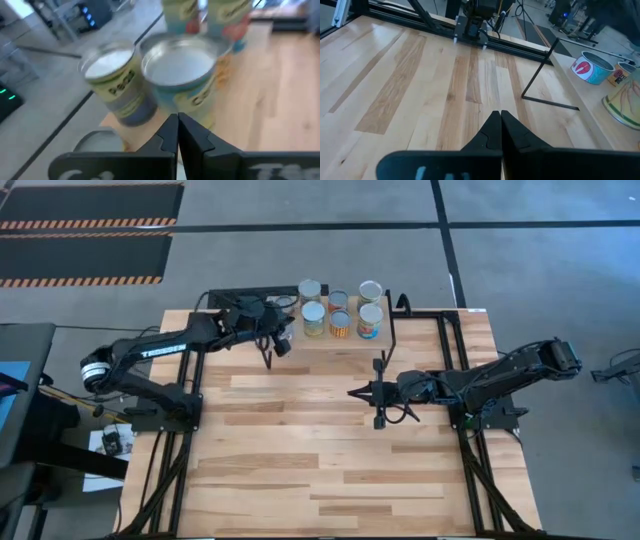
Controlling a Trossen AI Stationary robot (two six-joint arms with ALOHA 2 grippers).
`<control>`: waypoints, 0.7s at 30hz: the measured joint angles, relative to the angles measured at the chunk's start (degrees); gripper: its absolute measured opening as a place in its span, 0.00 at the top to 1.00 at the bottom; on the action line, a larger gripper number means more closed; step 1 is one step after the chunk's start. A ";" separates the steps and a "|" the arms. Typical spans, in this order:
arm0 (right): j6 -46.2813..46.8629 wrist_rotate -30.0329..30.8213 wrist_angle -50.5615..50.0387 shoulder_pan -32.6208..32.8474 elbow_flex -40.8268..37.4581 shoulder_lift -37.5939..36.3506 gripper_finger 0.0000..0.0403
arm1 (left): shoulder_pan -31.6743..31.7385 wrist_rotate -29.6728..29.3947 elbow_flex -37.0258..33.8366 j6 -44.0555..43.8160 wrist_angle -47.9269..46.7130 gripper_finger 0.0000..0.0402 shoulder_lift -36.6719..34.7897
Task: Pick and place cans onto a shelf
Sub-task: Return to Home Position
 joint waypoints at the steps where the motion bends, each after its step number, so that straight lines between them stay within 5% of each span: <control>1: -0.02 0.00 0.02 0.00 0.00 0.01 0.98 | -0.17 1.25 -0.62 -0.51 0.22 1.00 -1.31; 10: -1.79 -1.04 5.62 -0.98 -2.44 -0.03 0.99 | -4.74 5.89 -19.16 -1.74 14.13 1.00 -16.63; 15: -2.33 -6.07 16.71 -3.86 -8.58 -1.35 0.99 | -7.26 7.22 -26.37 -2.65 15.42 1.00 -23.43; 21: -0.29 -6.39 16.68 -5.44 -14.05 -9.18 0.99 | -10.51 7.39 -32.41 -3.88 15.74 1.00 -30.38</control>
